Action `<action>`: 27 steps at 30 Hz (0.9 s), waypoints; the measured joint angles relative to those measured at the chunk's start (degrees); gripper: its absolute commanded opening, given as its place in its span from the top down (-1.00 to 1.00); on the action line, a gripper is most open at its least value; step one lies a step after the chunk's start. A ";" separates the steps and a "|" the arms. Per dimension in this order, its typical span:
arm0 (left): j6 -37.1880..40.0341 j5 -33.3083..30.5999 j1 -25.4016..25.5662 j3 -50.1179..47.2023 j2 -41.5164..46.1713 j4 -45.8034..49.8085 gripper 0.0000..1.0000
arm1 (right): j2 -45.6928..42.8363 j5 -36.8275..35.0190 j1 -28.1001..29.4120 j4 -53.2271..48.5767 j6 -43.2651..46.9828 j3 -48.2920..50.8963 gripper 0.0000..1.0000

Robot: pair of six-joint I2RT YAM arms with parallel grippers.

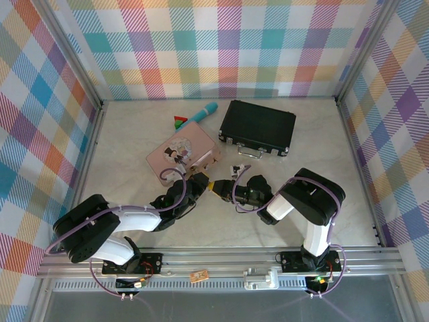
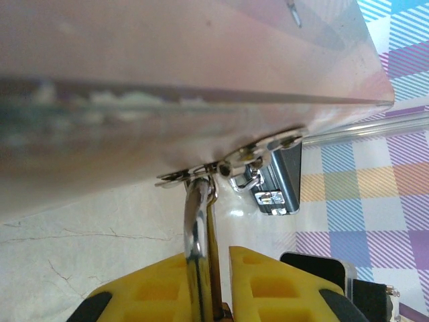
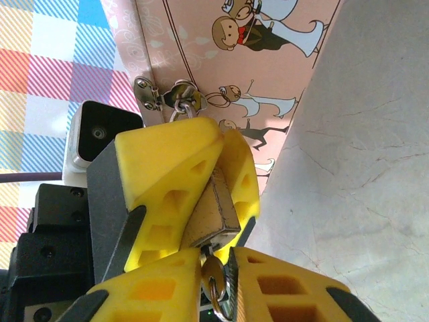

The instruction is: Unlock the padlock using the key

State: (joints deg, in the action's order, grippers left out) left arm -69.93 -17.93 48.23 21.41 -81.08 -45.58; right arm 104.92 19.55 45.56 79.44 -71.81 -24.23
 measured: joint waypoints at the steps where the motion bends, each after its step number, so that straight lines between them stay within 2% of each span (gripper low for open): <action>1: -0.07 -0.02 0.00 -0.11 -0.20 -0.42 1.00 | 0.00 -0.02 0.07 0.00 -0.09 -0.02 0.68; 5: -0.79 -0.20 0.00 -0.63 -0.98 -2.45 1.00 | -0.02 -0.31 0.04 -0.31 -0.79 -0.02 0.80; 8: -1.11 -0.26 0.00 -0.92 -1.64 -3.82 1.00 | -0.15 -0.81 0.04 -0.79 -1.66 -0.11 0.98; 11: -1.14 -0.24 -0.13 -1.55 -2.25 -6.40 1.00 | -0.63 -0.92 0.02 -1.60 -4.04 -0.63 1.00; 16: 0.74 -0.76 -0.87 -4.20 -5.68 -18.80 1.00 | -2.45 -1.05 -0.07 -4.76 -16.37 -2.62 1.00; 21: 2.45 -1.88 -1.40 -4.48 -9.03 -27.06 1.00 | -4.13 -4.35 0.61 -7.37 -35.23 -3.85 1.00; 27: 4.59 -7.69 -2.23 -4.31 -9.01 -33.27 1.00 | -5.53 -9.49 2.23 -11.26 -43.76 -8.96 1.00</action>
State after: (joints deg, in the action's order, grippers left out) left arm -65.34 -25.63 46.00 17.10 -90.08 -78.85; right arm 99.39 10.07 47.79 68.18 -115.57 -33.19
